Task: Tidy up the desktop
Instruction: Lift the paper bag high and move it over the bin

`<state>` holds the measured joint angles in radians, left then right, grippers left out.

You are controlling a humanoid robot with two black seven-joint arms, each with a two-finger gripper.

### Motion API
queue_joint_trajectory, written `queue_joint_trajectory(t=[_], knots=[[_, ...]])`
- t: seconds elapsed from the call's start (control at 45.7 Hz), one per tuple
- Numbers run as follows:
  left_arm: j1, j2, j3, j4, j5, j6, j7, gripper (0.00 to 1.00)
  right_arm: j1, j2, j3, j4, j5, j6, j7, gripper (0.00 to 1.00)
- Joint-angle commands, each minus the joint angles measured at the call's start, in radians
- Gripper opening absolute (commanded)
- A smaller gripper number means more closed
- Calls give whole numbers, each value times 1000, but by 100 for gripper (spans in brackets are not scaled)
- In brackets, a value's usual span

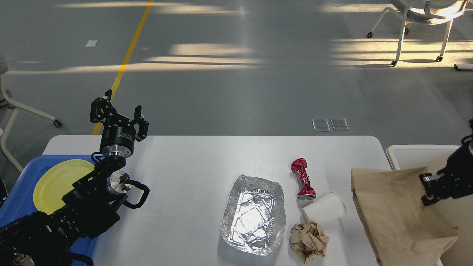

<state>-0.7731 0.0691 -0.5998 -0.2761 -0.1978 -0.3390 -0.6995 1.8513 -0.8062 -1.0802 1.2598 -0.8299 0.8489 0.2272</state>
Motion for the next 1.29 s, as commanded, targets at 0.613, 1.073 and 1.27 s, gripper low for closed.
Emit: queue_joint_trajectory(t=[0.613, 1.073, 1.27], knots=[[0, 0, 0, 0, 0, 0, 0, 97, 767, 116, 235, -33, 224, 111, 80, 0], [0, 0, 0, 0, 0, 0, 0, 97, 596, 128, 278, -147, 215, 111, 57, 0], [0, 0, 0, 0, 0, 0, 0, 97, 177, 180, 269, -480, 210, 111, 32, 0]])
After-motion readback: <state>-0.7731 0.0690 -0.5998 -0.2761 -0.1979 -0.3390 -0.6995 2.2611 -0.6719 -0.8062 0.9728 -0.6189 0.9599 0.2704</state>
